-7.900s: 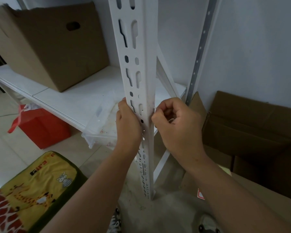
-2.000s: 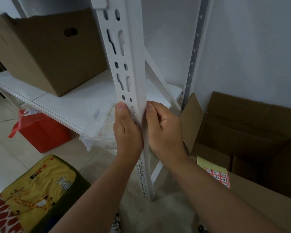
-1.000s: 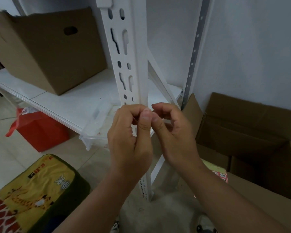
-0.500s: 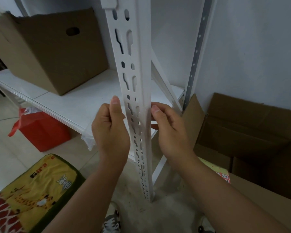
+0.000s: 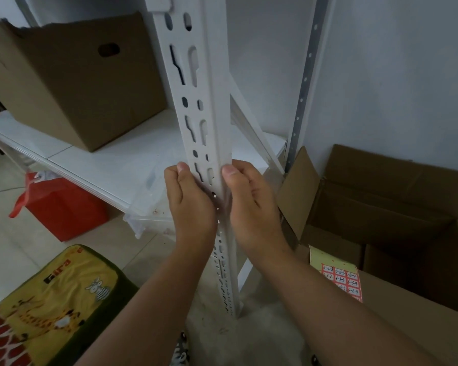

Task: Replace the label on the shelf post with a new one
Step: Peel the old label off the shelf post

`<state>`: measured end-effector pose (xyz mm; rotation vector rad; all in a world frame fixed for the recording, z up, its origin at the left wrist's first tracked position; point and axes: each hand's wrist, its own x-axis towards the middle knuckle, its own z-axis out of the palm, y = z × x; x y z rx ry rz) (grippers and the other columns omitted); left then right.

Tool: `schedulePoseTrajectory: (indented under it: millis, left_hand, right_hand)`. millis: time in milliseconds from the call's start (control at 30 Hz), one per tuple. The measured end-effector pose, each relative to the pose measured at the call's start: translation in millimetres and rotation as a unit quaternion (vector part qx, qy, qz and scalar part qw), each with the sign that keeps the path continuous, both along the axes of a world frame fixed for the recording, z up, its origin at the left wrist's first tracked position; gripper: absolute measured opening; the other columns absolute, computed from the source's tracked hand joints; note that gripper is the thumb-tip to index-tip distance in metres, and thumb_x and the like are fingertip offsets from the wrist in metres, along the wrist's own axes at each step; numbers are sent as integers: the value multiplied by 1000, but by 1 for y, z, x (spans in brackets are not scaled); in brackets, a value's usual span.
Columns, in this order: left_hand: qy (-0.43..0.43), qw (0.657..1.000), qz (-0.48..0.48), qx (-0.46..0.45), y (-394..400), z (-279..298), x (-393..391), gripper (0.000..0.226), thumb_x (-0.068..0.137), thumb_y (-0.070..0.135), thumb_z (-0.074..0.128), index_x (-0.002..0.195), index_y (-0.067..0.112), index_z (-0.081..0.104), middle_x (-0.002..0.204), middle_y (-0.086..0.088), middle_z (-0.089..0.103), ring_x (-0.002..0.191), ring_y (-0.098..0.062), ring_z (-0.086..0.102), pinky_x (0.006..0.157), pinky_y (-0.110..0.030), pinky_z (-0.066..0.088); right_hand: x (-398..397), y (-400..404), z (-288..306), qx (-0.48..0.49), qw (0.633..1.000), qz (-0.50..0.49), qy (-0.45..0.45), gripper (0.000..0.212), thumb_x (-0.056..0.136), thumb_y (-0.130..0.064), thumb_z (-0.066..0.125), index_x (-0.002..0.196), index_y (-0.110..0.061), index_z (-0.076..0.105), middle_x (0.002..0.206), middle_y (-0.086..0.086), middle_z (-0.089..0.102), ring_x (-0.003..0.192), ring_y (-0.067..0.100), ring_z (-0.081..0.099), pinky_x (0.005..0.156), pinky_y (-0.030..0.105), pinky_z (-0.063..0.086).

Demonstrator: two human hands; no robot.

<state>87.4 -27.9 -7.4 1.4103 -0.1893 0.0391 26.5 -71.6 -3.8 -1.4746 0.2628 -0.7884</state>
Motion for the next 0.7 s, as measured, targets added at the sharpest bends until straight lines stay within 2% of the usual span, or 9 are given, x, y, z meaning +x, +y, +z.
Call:
schedulePoseTrajectory:
  millis: [133,233,467,567,700]
  left_hand:
    - [-5,1000,3,-5,-3,0,-3,30,106,28,28,79,20,41,65,10,45,54,4,46,54,-13,41]
    - [-14,1000,3,-12,-3,-1,-4,29,106,27,27,82,17,40,66,9,46,54,5,48,51,-10,40]
    - [-37,999,0,-14,-4,-2,-3,30,106,24,27,80,18,39,66,7,46,54,5,47,49,-10,39]
    - [-37,999,-2,-17,-3,-3,-2,30,106,25,26,81,18,40,67,7,46,54,4,47,50,-11,39]
    - [-37,999,2,-14,-4,-3,-4,28,106,26,26,83,18,39,70,6,47,57,4,49,51,-10,40]
  right_hand:
    - [4,3,-3,-65,997,-50,-8,17,100,-27,42,100,-26,59,94,-19,64,93,-3,64,72,13,52]
    - [8,7,-9,-138,985,-104,-9,23,99,-30,38,103,-24,59,91,-26,57,90,-7,61,74,14,53]
    - [9,8,-15,-202,969,-145,-13,34,101,-34,35,113,-14,59,101,-17,57,91,-12,57,77,10,51]
    - [10,5,-15,-208,967,-147,-14,34,100,-33,35,110,-14,61,97,-16,59,88,-9,59,75,13,53]
    - [7,2,-13,-172,978,-113,-24,29,100,-29,40,106,-13,63,89,-16,62,88,-7,61,72,10,51]
